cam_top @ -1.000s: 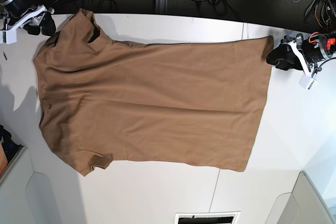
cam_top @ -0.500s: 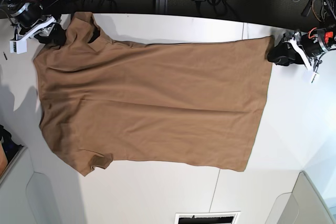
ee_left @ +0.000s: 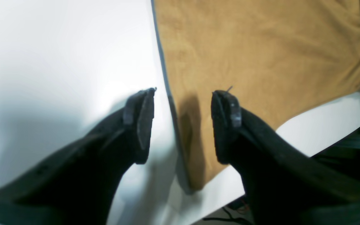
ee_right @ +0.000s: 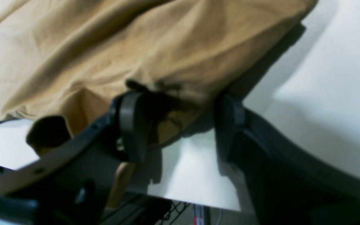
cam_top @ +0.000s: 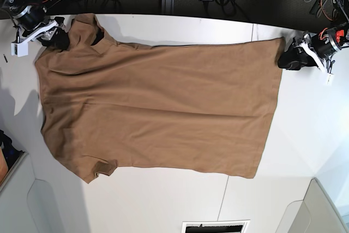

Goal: Layout the t-shirt on the table in an organized manner, then fold the t-shirt properly
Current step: 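Grasp the collar-side corners of the tan shirt with both grippers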

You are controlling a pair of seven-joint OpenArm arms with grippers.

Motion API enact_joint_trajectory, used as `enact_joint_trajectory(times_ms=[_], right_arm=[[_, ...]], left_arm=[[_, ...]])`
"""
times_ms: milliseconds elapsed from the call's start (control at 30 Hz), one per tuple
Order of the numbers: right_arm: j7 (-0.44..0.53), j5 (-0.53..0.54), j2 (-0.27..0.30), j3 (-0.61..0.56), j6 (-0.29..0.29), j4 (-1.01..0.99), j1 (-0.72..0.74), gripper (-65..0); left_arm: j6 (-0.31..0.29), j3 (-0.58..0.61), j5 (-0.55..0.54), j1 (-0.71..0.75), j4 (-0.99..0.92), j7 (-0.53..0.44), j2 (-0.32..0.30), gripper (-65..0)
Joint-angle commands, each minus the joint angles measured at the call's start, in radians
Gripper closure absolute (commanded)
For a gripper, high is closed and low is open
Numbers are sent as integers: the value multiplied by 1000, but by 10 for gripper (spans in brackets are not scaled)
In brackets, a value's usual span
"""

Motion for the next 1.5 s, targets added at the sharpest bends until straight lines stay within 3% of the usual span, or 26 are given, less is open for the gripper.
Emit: enact_joint_trajectory(times_ms=[0, 200, 300, 333, 400, 467, 500, 833, 1033, 1267, 1467], right_arm=[[-3, 4, 13, 5, 3, 8, 0, -334], [-2, 31, 13, 5, 8, 8, 0, -312], [-3, 38, 13, 5, 8, 8, 3, -183], [-5, 38, 13, 5, 7, 8, 6, -128], [-12, 38, 13, 5, 8, 8, 8, -3], [-27, 37, 14, 5, 8, 9, 8, 0], [-36, 37, 14, 5, 12, 9, 8, 0], [-64, 56, 21, 122, 29, 112, 8, 0], [-53, 71, 56, 147, 34, 132, 10, 0], [-41, 58, 58, 147, 34, 124, 96, 0], [-23, 17, 58, 126, 34, 61, 185, 0]], left_arm=[[19, 3, 63, 28, -2, 89, -9, -333], [19, 3, 63, 106, 60, 89, -6, -332], [19, 3, 67, 127, 107, 87, -6, -325], [19, 3, 67, 127, 116, 88, -6, -293], [19, 3, 66, 126, 122, 87, -6, -158], [19, 3, 67, 126, 122, 80, -6, -11], [19, 3, 67, 126, 122, 80, -6, 0], [19, -109, 13, 126, 197, 126, -6, 0], [19, -124, 16, 121, 277, 108, -18, 0], [19, -122, 140, 49, 275, -19, -17, 0], [19, -58, 184, -48, 200, -41, -18, 0]])
